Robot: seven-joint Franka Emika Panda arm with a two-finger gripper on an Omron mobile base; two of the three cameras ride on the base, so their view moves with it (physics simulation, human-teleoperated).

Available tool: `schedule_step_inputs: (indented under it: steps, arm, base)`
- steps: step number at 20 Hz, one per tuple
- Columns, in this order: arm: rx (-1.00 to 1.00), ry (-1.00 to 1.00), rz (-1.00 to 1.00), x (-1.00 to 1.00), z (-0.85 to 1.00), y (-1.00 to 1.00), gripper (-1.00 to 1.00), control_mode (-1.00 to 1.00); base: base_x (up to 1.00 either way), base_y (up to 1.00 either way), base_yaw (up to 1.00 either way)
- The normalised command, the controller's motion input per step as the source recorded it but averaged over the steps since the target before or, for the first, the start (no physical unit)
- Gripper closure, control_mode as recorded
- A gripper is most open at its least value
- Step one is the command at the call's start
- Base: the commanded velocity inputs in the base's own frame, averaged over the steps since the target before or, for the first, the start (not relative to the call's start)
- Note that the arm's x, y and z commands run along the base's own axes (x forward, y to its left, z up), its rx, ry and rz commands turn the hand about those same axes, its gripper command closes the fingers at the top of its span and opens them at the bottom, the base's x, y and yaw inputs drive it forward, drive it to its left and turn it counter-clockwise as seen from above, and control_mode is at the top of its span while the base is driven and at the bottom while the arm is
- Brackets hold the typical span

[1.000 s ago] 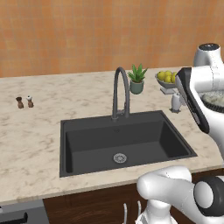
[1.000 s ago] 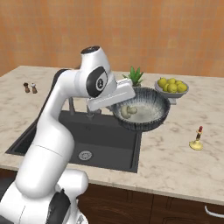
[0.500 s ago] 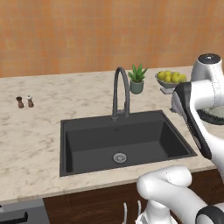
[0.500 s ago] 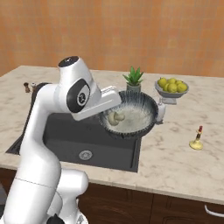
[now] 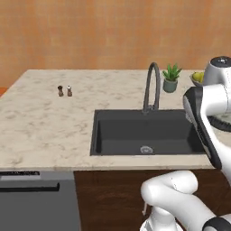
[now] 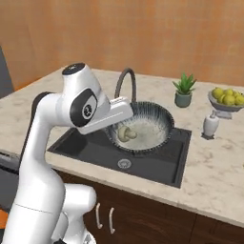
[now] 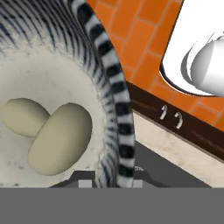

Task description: Pick the mushroom from the sink and place it in the bowl. Then pick the bowl and place it in the microwave. Then close the microwave door and press the start button.

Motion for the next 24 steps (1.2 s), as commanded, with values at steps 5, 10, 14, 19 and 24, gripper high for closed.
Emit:
schedule_step_inputs:
  steps: [5, 10, 14, 19, 24]
  arm:
    - [0.0, 0.0, 0.0, 0.0, 0.0, 0.0, 1.0, 1.0]
    - [0.0, 0.0, 0.0, 0.0, 0.0, 0.0, 1.0, 1.0]
    - [0.0, 0.0, 0.0, 0.0, 0.0, 0.0, 1.0, 1.0]
    - [0.0, 0.0, 0.0, 0.0, 0.0, 0.0, 1.0, 1.0]
    - [0.0, 0.0, 0.0, 0.0, 0.0, 0.0, 1.0, 1.0]
  base:
    - [-0.22, 0.66, 0.82]
    - [-0.2, 0.51, 0.9]
    - [-0.22, 0.48, 0.9]
    - [-0.07, 0.35, 0.9]
    - [0.0, 0.01, 0.83]
